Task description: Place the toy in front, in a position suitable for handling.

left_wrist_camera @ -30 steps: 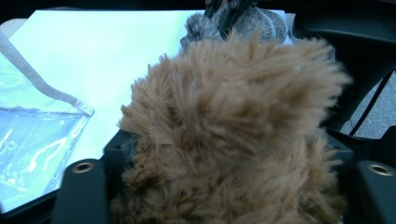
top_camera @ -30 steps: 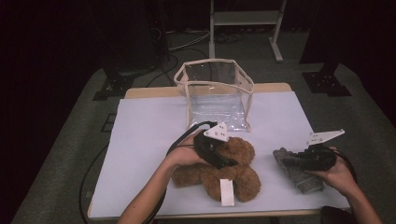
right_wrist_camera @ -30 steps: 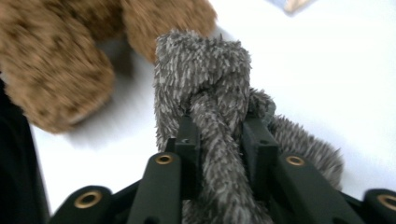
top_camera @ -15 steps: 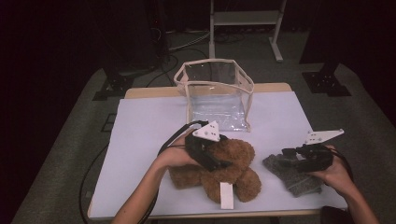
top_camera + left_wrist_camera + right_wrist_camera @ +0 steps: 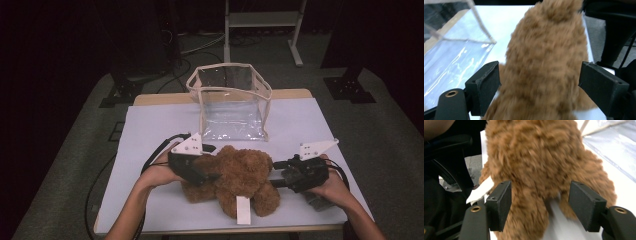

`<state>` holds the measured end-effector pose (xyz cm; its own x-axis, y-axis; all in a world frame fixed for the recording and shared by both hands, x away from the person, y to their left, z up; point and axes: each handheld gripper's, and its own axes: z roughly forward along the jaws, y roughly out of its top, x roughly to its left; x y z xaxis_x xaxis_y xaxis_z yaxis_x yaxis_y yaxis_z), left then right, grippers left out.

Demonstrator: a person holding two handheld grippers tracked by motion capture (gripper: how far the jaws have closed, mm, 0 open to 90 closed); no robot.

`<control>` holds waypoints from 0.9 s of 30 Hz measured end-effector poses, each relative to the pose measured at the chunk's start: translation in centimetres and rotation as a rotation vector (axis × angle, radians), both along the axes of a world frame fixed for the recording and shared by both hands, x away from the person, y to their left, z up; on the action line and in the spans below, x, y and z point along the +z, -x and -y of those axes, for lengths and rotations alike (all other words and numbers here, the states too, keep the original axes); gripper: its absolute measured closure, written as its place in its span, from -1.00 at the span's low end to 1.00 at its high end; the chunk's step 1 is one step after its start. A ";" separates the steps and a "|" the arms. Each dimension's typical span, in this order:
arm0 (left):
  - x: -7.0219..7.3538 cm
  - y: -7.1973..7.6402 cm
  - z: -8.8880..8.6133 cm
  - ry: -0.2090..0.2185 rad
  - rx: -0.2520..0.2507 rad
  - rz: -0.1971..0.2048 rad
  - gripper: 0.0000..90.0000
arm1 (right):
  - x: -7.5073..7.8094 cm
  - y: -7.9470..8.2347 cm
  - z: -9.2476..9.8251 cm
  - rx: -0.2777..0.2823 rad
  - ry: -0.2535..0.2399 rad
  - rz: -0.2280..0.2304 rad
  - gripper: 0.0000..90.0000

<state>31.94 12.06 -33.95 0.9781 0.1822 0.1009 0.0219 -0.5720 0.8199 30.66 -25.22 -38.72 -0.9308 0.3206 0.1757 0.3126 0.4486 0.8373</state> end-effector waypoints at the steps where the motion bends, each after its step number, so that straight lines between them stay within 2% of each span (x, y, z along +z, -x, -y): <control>1: -0.3 0.1 -0.6 0.003 0.007 0.002 -0.64 | 0.1 0.0 -0.3 0.004 -0.002 0.005 -0.26; 6: -1.7 0.3 -2.9 0.008 0.050 -0.008 -0.64 | 0.5 -0.3 -1.6 0.024 -0.006 0.022 -0.31; 11: -2.9 0.2 -5.5 -0.006 0.109 -0.024 -0.63 | 0.2 -0.5 -2.6 0.027 0.013 0.032 -0.35; 13: -3.5 0.1 -6.3 0.008 0.119 -0.049 -0.63 | 0.1 -0.6 -2.9 0.031 0.009 0.028 -0.35; 16: -4.3 0.0 -6.6 -0.007 0.116 -0.075 -0.63 | -0.1 -0.7 -3.3 0.034 0.004 0.027 -0.35; 17: -4.7 0.0 -6.6 -0.007 0.105 -0.095 -0.63 | -0.1 -0.7 -3.3 0.035 0.003 0.023 -0.34; 18: -5.1 -0.1 -6.5 -0.005 0.086 -0.134 -0.59 | -0.1 -0.7 -3.4 0.037 0.000 0.024 -0.32; 21: -5.8 -0.3 -6.3 0.030 0.080 -0.163 -0.50 | 0.0 -0.7 -3.5 0.042 -0.001 0.031 -0.30; 23: -5.8 -0.4 -6.1 0.077 0.072 -0.187 -0.48 | 0.1 -0.8 -3.4 0.046 0.000 0.030 -0.29; 27: -5.4 -0.2 -5.3 0.068 0.042 -0.178 -0.45 | 1.0 -1.1 -2.9 0.045 0.017 0.037 -0.26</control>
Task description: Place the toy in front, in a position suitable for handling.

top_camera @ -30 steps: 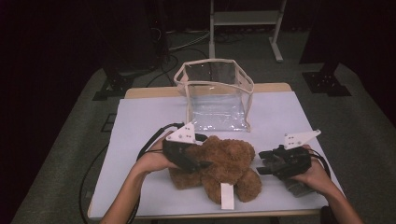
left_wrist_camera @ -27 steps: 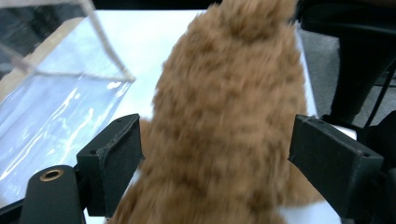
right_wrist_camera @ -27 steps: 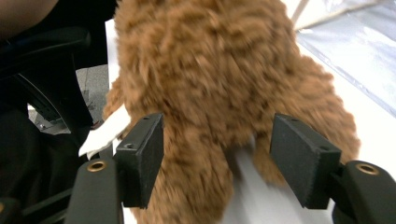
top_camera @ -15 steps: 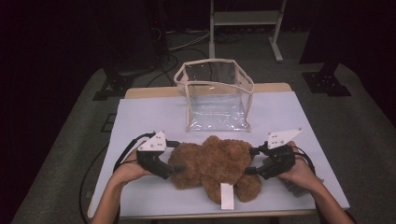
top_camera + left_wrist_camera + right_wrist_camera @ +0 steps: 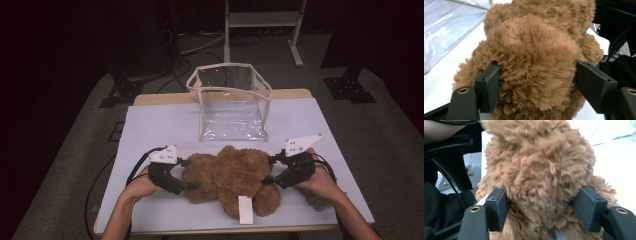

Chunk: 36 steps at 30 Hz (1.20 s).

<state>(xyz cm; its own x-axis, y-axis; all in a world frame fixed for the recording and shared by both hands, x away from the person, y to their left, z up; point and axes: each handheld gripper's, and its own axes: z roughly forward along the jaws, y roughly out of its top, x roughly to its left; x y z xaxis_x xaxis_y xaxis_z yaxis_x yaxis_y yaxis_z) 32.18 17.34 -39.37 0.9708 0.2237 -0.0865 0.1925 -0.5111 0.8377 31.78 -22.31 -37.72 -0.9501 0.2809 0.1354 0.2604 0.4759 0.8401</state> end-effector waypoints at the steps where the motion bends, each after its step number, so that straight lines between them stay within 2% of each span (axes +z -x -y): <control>1: 0.2 0.1 0.3 0.002 -0.008 0.002 -0.45 | 0.2 -0.1 0.1 0.000 0.009 0.003 -0.25; 7: 0.3 0.2 1.0 0.001 -0.036 -0.001 -0.45 | 0.6 -0.4 0.4 0.003 0.044 0.005 -0.24; 14: 0.8 0.4 0.7 -0.013 -0.010 0.056 -0.46 | -0.2 -0.5 1.6 0.006 0.034 -0.045 -0.25; 16: 0.8 0.4 0.7 -0.011 -0.005 0.060 -0.50 | -0.1 -0.5 1.9 0.002 0.039 -0.046 -0.25; 20: 1.1 0.3 0.7 -0.012 0.007 0.074 -0.56 | 0.9 -0.9 3.0 -0.025 0.061 -0.042 -0.25; 25: 1.7 0.3 1.1 -0.021 0.011 0.102 -0.61 | 2.3 -2.1 3.7 -0.052 0.075 -0.029 -0.25; 32: 2.0 0.4 0.7 -0.011 0.035 0.115 -0.66 | 4.1 -4.0 3.5 -0.070 0.084 -0.009 -0.25; 33: 2.1 0.6 0.4 -0.016 0.044 0.130 -0.66 | 4.9 -4.7 3.3 -0.072 0.086 -0.001 -0.25; 36: 2.4 0.8 0.0 -0.005 0.057 0.138 -0.68 | 5.7 -5.5 2.7 -0.066 0.089 0.011 -0.25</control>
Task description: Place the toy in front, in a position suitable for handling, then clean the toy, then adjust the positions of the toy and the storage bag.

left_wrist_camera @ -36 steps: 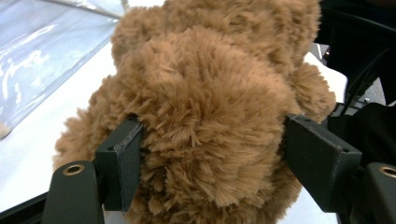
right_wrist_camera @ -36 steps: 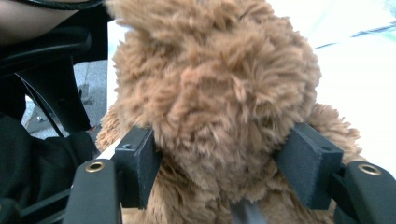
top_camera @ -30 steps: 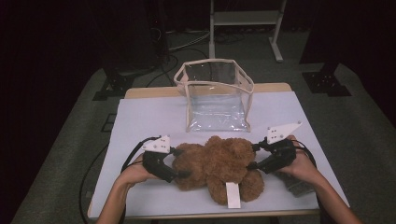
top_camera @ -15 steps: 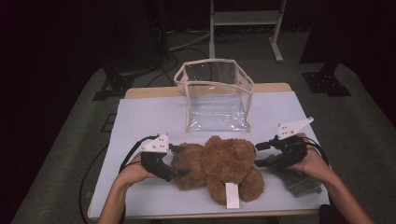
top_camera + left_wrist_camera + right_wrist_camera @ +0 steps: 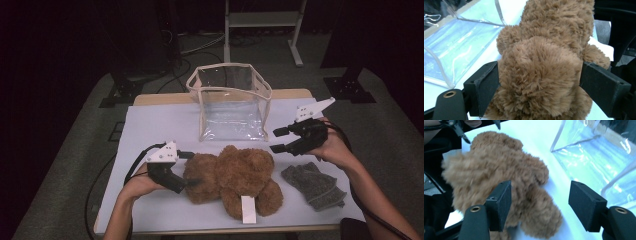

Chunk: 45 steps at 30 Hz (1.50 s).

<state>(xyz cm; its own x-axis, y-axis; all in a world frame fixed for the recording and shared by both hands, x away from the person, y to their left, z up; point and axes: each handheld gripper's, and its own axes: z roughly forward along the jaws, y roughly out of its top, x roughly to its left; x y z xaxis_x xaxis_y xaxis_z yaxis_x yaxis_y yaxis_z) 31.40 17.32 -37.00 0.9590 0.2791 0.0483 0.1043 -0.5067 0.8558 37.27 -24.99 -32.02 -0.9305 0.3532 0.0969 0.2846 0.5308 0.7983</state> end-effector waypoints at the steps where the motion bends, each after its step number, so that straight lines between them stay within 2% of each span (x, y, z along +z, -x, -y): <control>1: 0.1 0.1 -0.1 -0.002 0.010 0.005 -0.69 | 0.3 -0.3 -0.3 0.003 0.006 0.002 -0.25; 10: 1.0 0.6 -1.2 0.019 0.048 0.029 -0.77 | 2.7 -2.3 -3.2 0.058 0.034 0.030 -0.25; 16: 0.9 0.7 -2.0 0.022 0.080 0.019 -0.81 | 3.8 -4.0 -4.8 0.082 0.033 0.028 -0.25; 23: 0.9 0.9 -2.6 0.020 0.102 0.016 -0.81 | 4.8 -5.2 -6.9 0.111 0.065 0.043 -0.25; 24: 1.0 0.8 -2.7 0.009 0.102 0.018 -0.81 | 5.0 -5.4 -7.1 0.114 0.067 0.043 -0.25; 30: 1.1 1.0 -2.8 0.009 0.102 0.021 -0.81 | 5.5 -5.9 -8.3 0.128 0.079 0.043 -0.25; 35: 1.3 1.1 -2.9 0.022 0.105 0.027 -0.81 | 5.7 -6.5 -9.1 0.140 0.091 0.047 -0.25; 40: 1.3 0.8 -3.0 0.000 0.103 0.030 -0.81 | 6.0 -7.1 -9.8 0.142 0.108 0.040 -0.24; 45: 1.3 0.7 -2.9 0.018 0.094 0.023 -0.81 | 6.5 -7.9 -10.4 0.144 0.111 0.048 -0.23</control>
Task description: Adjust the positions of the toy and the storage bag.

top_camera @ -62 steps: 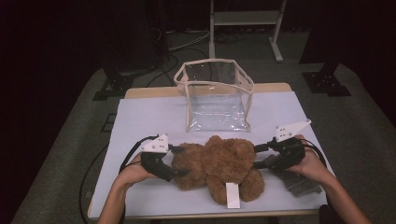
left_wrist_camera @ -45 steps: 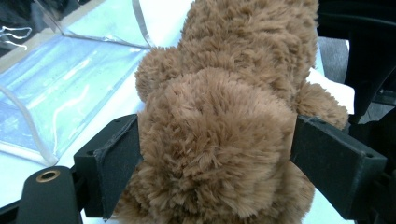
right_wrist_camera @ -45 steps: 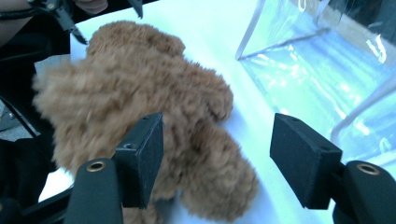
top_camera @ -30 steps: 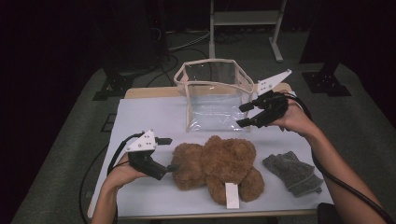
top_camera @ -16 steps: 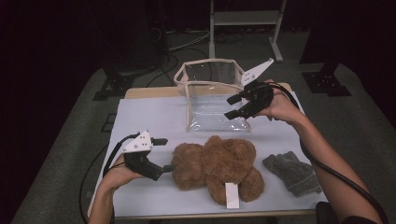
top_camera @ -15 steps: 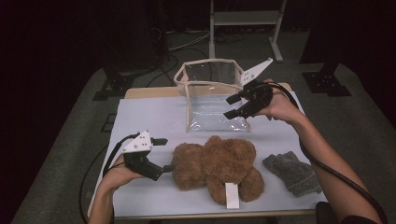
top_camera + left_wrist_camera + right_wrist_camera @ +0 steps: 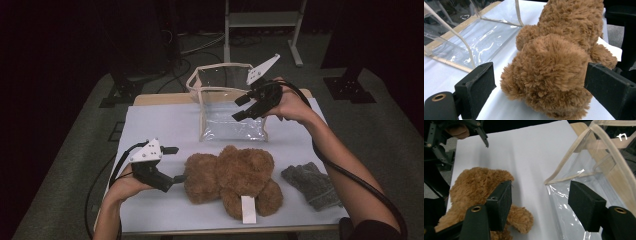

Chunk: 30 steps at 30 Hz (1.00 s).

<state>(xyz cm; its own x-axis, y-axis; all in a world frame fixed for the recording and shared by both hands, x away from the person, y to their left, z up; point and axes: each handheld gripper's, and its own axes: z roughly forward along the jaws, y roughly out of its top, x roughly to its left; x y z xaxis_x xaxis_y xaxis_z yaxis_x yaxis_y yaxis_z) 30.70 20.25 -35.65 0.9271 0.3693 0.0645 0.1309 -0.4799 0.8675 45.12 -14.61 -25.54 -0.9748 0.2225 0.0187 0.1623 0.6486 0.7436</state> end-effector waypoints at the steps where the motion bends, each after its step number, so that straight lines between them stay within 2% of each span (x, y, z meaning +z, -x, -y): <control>1: 0.1 0.0 0.0 0.006 -0.005 -0.003 -0.81 | 0.1 -0.1 -0.1 -0.001 0.003 -0.005 -0.23; 16: 0.1 -0.2 0.2 -0.011 -0.017 0.002 -0.81 | 0.8 -2.0 -2.2 0.004 0.038 -0.018 -0.21; 23: -0.2 -0.5 0.1 -0.001 -0.011 -0.001 -0.81 | 1.2 -3.2 -2.4 -0.002 0.061 -0.017 -0.19; 30: -0.3 -0.5 0.2 -0.011 -0.015 -0.004 -0.81 | 1.0 -4.6 -2.5 -0.012 0.086 -0.027 -0.16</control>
